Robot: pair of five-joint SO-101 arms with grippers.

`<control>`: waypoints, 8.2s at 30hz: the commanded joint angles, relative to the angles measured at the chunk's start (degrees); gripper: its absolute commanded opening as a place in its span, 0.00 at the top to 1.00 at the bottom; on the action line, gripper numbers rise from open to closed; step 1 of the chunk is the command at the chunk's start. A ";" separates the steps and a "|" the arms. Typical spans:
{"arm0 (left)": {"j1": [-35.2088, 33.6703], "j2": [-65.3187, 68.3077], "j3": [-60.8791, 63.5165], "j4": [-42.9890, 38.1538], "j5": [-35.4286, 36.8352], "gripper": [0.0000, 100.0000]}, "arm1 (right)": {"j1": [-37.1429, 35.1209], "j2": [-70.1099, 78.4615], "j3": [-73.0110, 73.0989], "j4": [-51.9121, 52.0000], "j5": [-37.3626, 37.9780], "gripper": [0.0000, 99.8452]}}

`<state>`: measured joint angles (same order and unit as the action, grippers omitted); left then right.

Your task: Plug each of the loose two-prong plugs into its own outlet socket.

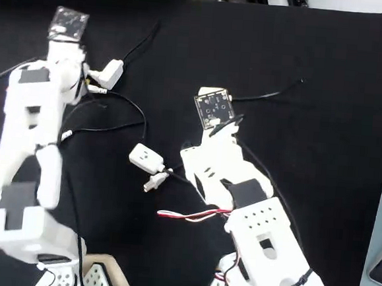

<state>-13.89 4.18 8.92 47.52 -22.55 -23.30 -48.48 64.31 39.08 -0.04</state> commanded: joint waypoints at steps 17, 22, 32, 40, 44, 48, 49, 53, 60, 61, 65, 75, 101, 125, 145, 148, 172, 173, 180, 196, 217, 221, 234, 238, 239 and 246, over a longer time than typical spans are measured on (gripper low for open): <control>1.45 7.03 -28.62 23.65 7.47 0.69 | 0.62 -1.36 -0.22 -1.23 -0.09 0.82; 1.71 1.23 -28.26 31.82 8.09 0.69 | 0.62 -1.27 -0.66 0.88 -0.09 0.82; 3.12 -16.35 -16.04 36.57 10.02 0.73 | 0.44 -1.27 -4.44 8.35 -0.09 0.82; 0.66 -40.53 16.13 19.52 14.86 0.73 | -8.35 1.98 -9.98 18.02 -9.41 0.82; -2.42 -51.60 30.73 12.40 16.00 0.73 | -12.04 8.66 -13.32 18.29 -17.76 0.82; -5.32 -57.05 40.40 8.18 19.08 0.73 | -16.09 19.47 -17.36 18.20 -26.11 0.82; -6.02 -57.76 42.07 7.38 19.69 0.73 | -16.79 22.46 -18.51 17.85 -27.87 0.82; -7.87 -58.11 46.81 4.22 23.74 0.73 | -17.93 33.19 -25.01 17.93 -31.56 0.83; -8.13 -58.64 51.91 1.67 25.85 0.73 | -17.93 43.21 -32.57 17.76 -35.52 0.83; -8.13 -58.64 52.44 1.23 25.85 0.73 | -17.76 44.18 -33.45 17.76 -35.87 0.83; -8.13 -58.64 54.46 -0.44 25.76 0.73 | -17.14 46.73 -35.38 17.76 -36.13 0.83; -8.22 -58.64 54.64 -0.35 25.67 0.73 | -13.71 53.32 -34.33 14.24 -37.89 0.83; -8.22 -58.64 55.60 -0.62 25.41 0.73 | -19.52 54.20 -48.31 31.47 -33.67 0.84; -11.82 -58.64 57.71 -5.36 25.76 0.73 | -20.66 60.00 -40.48 16.53 -40.53 0.79; -11.91 -58.64 57.80 -5.27 25.76 0.73 | -17.14 66.95 -48.13 22.51 -39.56 0.99; -11.91 -58.64 57.80 -5.27 25.76 0.73 | -16.00 67.12 -48.13 21.89 -37.45 0.99; -11.56 -58.64 58.42 -5.45 25.76 0.73 | -16.00 42.24 -40.13 40.53 -11.52 0.99; -11.56 -58.64 58.42 -5.45 25.76 0.73 | -16.00 41.63 -38.81 40.09 -9.14 0.99; -11.47 -58.64 58.51 -5.45 25.76 0.73 | -15.91 41.10 -27.82 30.59 4.84 0.99; -11.47 -58.64 58.51 -5.45 25.76 0.73 | -16.09 41.10 -25.54 24.44 -4.75 0.87; -11.47 -58.64 60.18 -8.79 25.58 0.73 | -16.00 51.38 -30.81 24.44 -16.70 0.88; -11.47 -58.64 60.18 -8.79 25.58 0.73 | -16.00 52.09 -34.07 28.40 -16.70 0.88; -11.47 -58.64 60.26 -8.79 25.49 0.73 | -14.59 51.82 -35.65 31.12 -16.79 0.89; -11.47 -58.64 60.26 -8.88 25.49 0.73 | -13.19 51.82 -33.63 26.37 -16.79 0.98; -11.47 -58.64 60.26 -8.88 25.49 0.73 | -13.19 51.82 -33.19 25.49 -16.62 0.99; -11.47 -58.64 60.26 -8.88 25.49 0.73 | -13.27 51.82 -32.31 25.93 -16.79 0.93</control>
<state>-25.32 -53.41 69.58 39.60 2.77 -37.36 3.56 31.96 65.45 -16.22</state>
